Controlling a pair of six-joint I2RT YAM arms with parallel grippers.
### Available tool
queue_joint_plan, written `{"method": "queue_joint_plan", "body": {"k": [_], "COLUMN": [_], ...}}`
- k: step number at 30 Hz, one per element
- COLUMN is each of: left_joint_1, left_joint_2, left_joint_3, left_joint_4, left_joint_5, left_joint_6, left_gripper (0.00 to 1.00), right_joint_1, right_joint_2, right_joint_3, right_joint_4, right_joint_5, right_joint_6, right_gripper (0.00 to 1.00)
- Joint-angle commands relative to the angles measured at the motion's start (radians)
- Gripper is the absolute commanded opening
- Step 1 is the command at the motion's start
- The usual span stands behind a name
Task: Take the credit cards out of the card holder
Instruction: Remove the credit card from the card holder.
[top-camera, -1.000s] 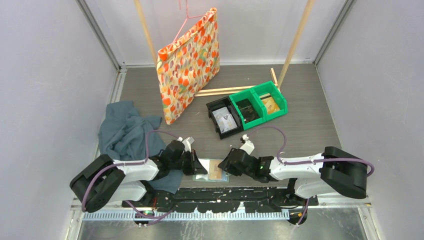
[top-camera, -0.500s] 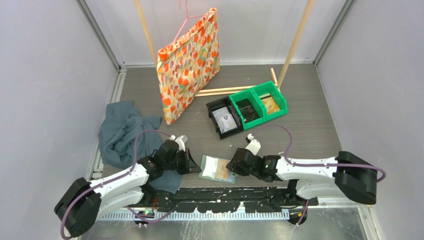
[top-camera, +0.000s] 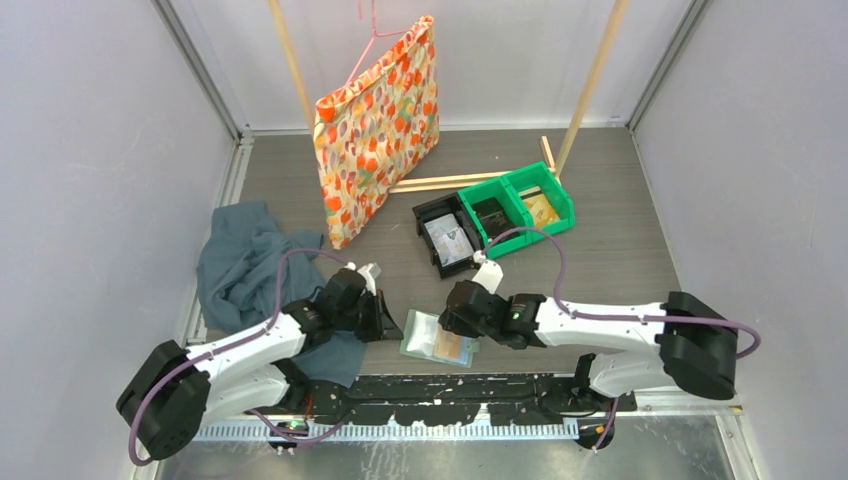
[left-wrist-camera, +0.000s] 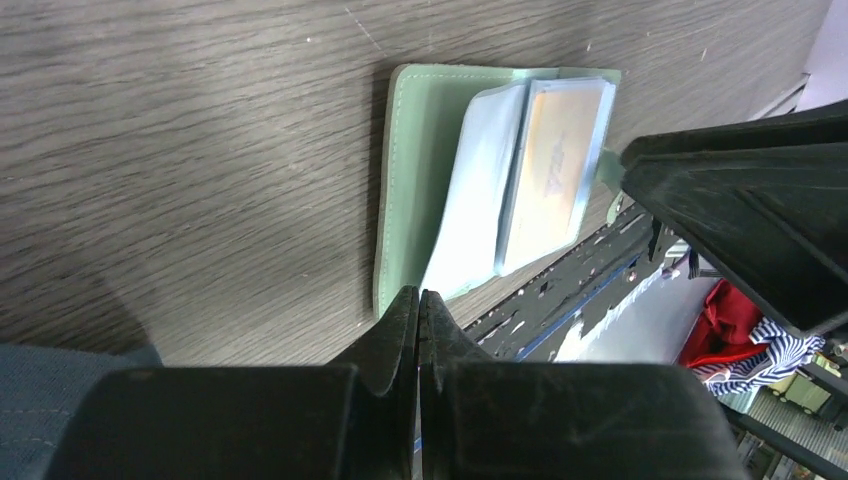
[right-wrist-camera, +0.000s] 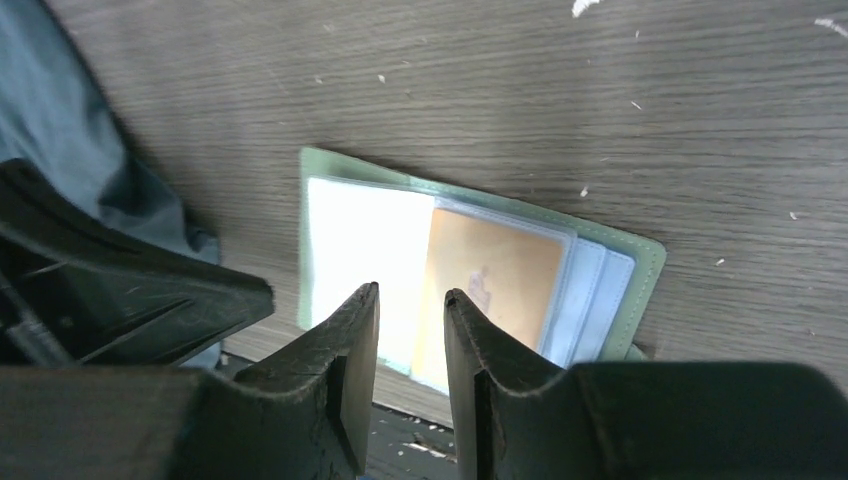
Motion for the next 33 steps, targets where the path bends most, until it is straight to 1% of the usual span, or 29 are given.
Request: {"method": "queue_joint_plan", "body": {"k": [1, 5, 10, 13, 15, 17, 19, 24, 27, 30, 33], "left_joint_1": [0.006, 0.009, 0.021, 0.022, 0.021, 0.022, 0.022, 0.022, 0.022, 0.022, 0.021], "left_joint_2": [-0.007, -0.029, -0.019, -0.073, -0.125, -0.149, -0.121, 0.050, 0.112, 0.141, 0.182], "left_joint_3": [0.030, 0.062, 0.096, 0.133, 0.151, 0.165, 0.182, 0.216, 0.225, 0.224, 0.214], "left_joint_4": [-0.028, -0.122, -0.243, -0.319, -0.324, -0.302, -0.259, -0.124, -0.073, -0.076, -0.097], "left_joint_5": [0.002, -0.020, -0.015, -0.010, -0.011, -0.010, 0.009, 0.058, 0.080, 0.068, 0.065], "left_joint_6": [0.012, 0.040, 0.082, 0.077, 0.067, 0.062, 0.055, 0.038, 0.024, 0.042, 0.076], "left_gripper": [0.01, 0.04, 0.03, 0.03, 0.06, 0.11, 0.15, 0.15, 0.14, 0.14, 0.14], "right_joint_1": [-0.003, -0.003, -0.003, -0.003, -0.003, -0.002, -0.001, 0.000, 0.000, 0.000, 0.001], "right_joint_2": [0.064, 0.064, 0.037, 0.011, -0.003, -0.019, -0.041, -0.131, -0.191, -0.210, -0.178], "right_joint_3": [-0.014, -0.055, -0.069, -0.063, -0.053, -0.045, -0.060, -0.134, -0.179, -0.219, -0.237], "right_joint_4": [0.045, 0.065, 0.034, 0.021, 0.000, -0.024, -0.030, -0.052, -0.066, -0.046, 0.007], "right_joint_5": [-0.022, -0.033, -0.021, -0.015, -0.005, 0.010, 0.021, 0.026, 0.017, -0.003, -0.020], "right_joint_6": [0.026, 0.095, 0.154, 0.169, 0.172, 0.184, 0.208, 0.263, 0.273, 0.274, 0.265], "right_gripper": [0.35, 0.35, 0.36, 0.36, 0.36, 0.36, 0.36, 0.36, 0.38, 0.39, 0.39]}}
